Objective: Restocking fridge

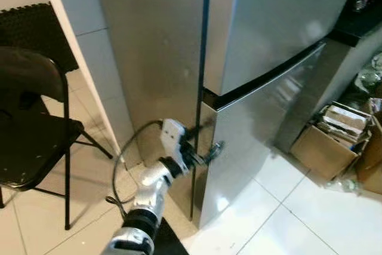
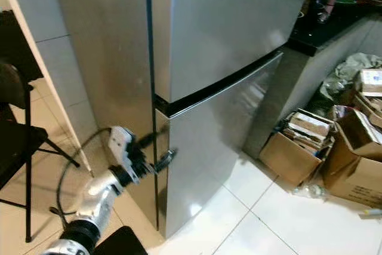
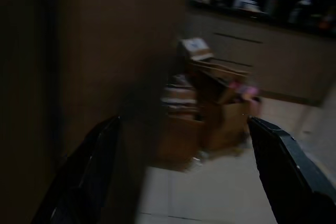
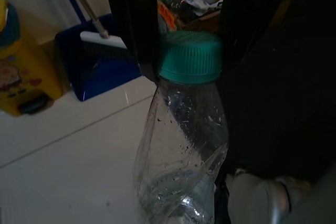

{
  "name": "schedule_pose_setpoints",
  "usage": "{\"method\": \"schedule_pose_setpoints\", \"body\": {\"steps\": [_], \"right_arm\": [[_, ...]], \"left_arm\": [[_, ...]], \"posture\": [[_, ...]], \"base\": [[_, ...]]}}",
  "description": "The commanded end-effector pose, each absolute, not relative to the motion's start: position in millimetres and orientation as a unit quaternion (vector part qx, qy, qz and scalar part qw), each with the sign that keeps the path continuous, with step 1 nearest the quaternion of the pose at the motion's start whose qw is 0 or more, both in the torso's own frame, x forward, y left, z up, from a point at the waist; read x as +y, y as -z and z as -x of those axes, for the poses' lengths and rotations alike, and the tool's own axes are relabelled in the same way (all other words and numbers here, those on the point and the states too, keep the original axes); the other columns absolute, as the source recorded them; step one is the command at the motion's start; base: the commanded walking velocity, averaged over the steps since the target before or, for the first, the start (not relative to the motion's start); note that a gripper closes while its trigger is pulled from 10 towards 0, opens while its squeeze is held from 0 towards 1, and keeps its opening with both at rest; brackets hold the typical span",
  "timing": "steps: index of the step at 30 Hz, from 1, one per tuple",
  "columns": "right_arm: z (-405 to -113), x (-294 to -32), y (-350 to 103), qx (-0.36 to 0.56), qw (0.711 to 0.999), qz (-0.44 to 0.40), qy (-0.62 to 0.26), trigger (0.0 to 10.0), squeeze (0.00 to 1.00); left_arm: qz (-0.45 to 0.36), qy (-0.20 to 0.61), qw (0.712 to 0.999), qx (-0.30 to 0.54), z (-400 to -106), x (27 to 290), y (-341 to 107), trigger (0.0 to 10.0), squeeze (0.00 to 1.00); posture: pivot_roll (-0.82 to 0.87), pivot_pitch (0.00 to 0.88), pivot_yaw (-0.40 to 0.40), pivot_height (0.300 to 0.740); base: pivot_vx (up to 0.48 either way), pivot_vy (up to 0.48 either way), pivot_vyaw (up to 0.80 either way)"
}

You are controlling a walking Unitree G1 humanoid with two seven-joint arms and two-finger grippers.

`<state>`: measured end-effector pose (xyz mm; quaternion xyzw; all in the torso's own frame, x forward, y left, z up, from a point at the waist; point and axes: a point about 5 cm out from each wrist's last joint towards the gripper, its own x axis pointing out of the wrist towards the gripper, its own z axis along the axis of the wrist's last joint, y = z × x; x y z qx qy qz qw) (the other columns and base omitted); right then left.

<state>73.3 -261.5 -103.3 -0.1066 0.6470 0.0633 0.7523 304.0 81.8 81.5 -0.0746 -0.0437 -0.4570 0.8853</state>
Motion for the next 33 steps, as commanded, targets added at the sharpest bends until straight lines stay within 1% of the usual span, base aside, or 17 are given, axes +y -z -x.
{"method": "schedule_pose_setpoints", "body": {"steps": [1,6,15,16,19,21,22,23,24,27,30,32,33], "right_arm": [[-69,-262,104,0.649,0.754,0.094,-0.052,10.0,0.00],[-69,-261,104,0.648,0.754,0.092,-0.053,10.0,0.00],[-69,-259,105,0.649,0.754,0.088,-0.055,10.0,0.00],[-68,-259,105,0.650,0.753,0.087,-0.055,10.0,0.00],[-68,-258,105,0.650,0.753,0.086,-0.056,10.0,0.00],[-67,-258,105,0.652,0.752,0.085,-0.057,10.0,0.00],[-67,-258,105,0.652,0.752,0.085,-0.057,10.0,0.00],[-67,-257,105,0.652,0.751,0.084,-0.057,10.0,0.00],[-67,-257,105,0.652,0.751,0.084,-0.057,10.0,0.00],[-68,-258,105,0.652,0.751,0.084,-0.058,10.0,0.00],[-69,-258,105,0.652,0.751,0.084,-0.058,10.0,0.00],[-70,-258,105,0.652,0.751,0.084,-0.059,10.0,0.00],[-71,-258,105,0.652,0.751,0.085,-0.059,10.0,0.00]], "left_arm": [[0.073,0.508,0.857,-0.049,-299,57,-87,10.0,0.00],[0.077,0.523,0.848,-0.042,-292,51,-84,10.0,0.00],[0.071,0.521,0.850,-0.029,-289,55,-79,10.0,0.00],[0.053,0.508,0.860,-0.016,-291,64,-74,10.0,0.00],[0.043,0.502,0.864,-0.010,-291,70,-71,10.0,0.00],[0.004,0.486,0.874,0.016,-296,91,-67,10.0,0.00],[0.004,0.486,0.874,0.016,-296,91,-67,10.0,0.00],[-0.020,0.479,0.877,0.034,-298,104,-66,10.0,0.00],[-0.020,0.479,0.877,0.034,-298,104,-66,10.0,0.00],[-0.090,0.462,0.878,0.088,-304,133,-62,10.0,0.00],[-0.113,0.460,0.875,0.102,-305,139,-61,10.0,0.00],[-0.161,0.451,0.870,0.116,-307,150,-62,10.0,0.00],[-0.160,0.438,0.878,0.110,-311,151,-65,10.0,0.00]], "posture": [[-0.01,0.000,-0.061,0.740],[-0.01,0.000,-0.059,0.740],[-0.01,0.000,-0.055,0.740],[-0.01,0.000,-0.054,0.740],[-0.01,0.000,-0.054,0.740],[-0.01,0.000,-0.053,0.740],[-0.01,0.000,-0.053,0.740],[0.00,0.000,-0.054,0.740],[0.00,0.000,-0.054,0.740],[0.00,0.000,-0.056,0.740],[0.00,0.000,-0.056,0.740],[0.00,0.000,-0.057,0.740],[0.00,0.000,-0.057,0.740]], "base": [[0.000,0.000,0.00],[0.000,0.000,0.00],[0.000,0.000,0.00],[0.000,0.000,0.00],[0.000,0.000,0.00],[0.000,0.000,0.00],[0.000,0.000,0.00],[0.000,0.000,0.00],[0.000,0.000,0.00],[0.000,0.000,0.00],[0.000,0.000,0.00],[0.000,0.000,0.00],[0.000,0.000,0.00]]}}
